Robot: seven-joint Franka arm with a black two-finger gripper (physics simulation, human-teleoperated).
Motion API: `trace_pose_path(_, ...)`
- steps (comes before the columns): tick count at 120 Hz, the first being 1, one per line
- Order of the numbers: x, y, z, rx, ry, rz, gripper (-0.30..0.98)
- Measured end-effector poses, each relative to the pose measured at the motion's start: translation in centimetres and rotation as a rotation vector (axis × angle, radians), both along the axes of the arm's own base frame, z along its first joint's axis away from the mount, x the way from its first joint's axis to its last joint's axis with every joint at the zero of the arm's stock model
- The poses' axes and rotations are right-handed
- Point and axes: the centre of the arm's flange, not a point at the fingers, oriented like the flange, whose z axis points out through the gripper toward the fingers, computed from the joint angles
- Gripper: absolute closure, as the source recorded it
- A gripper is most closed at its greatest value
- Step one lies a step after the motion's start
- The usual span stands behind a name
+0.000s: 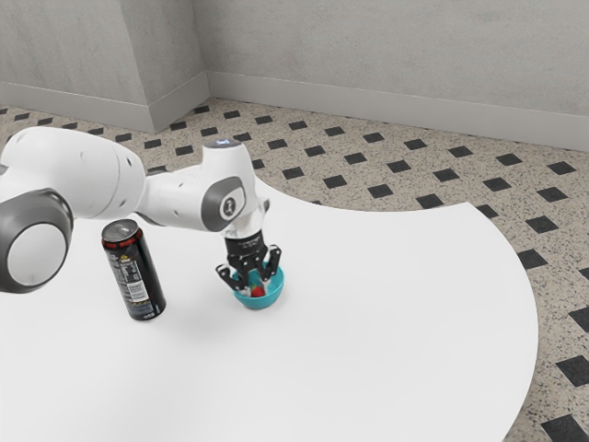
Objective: Take strawberry from the bowl
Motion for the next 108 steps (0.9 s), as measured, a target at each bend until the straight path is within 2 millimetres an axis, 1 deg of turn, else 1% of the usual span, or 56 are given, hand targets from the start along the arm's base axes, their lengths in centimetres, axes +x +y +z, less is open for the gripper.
trace_pose_path(12,0.0,-0.7,0.7,0.001,-0.009,-0.009,0.61)
trace_pose_path(24,0.2,-0.7,3.1,0.003,-0.038,-0.008,0.63)
trace_pose_path(28,0.2,-1.0,3.8,0.005,-0.047,-0.016,0.64)
trace_pose_path(31,0.3,-1.9,4.6,0.009,-0.060,-0.032,0.65)
trace_pose_path(35,0.8,-3.7,6.2,0.016,-0.088,-0.064,0.66)
trace_pose_path(41,2.0,-7.3,8.6,0.023,-0.140,-0.121,0.67)
trace_pose_path(45,3.0,-9.4,9.3,0.028,-0.165,-0.152,0.67)
trace_pose_path(49,3.8,-10.9,9.1,0.033,-0.172,-0.175,0.67)
trace_pose_path(53,4.3,-11.7,8.2,0.038,-0.165,-0.186,0.67)
trace_pose_path(58,4.6,-12.0,7.1,0.044,-0.152,-0.191,0.67)
trace_pose_path(69,4.7,-11.9,5.5,0.051,-0.127,-0.188,0.66)
trace_pose_path(81,4.7,-11.9,5.0,0.050,-0.117,-0.191,0.46)
trace_pose_path(85,4.7,-11.9,5.0,0.049,-0.117,-0.193,0.40)
trace_pose_path(89,4.7,-12.0,5.5,0.047,-0.119,-0.196,0.35)
trace_pose_path(91,4.6,-12.1,6.2,0.046,-0.123,-0.201,0.33)
trace_pose_path(93,4.4,-12.2,7.5,0.047,-0.131,-0.208,0.30)
trace_pose_path(95,4.2,-12.2,9.3,0.051,-0.144,-0.220,0.28)
trace_pose_path(96,4.0,-12.2,10.6,0.053,-0.154,-0.228,0.27)
trace_pose_path(99,3.3,-12.0,15.3,0.056,-0.192,-0.257,0.24)
trace_pose_path(101,2.4,-11.8,19.0,0.056,-0.223,-0.282,0.22)
trace_pose_path(102,1.7,-11.6,21.0,0.055,-0.238,-0.295,0.21)
trace_pose_path(105,-0.4,-11.1,26.1,0.055,-0.275,-0.334,0.19)
trace_pose_path(108,-2.9,-10.3,30.0,0.059,-0.299,-0.369,0.17)
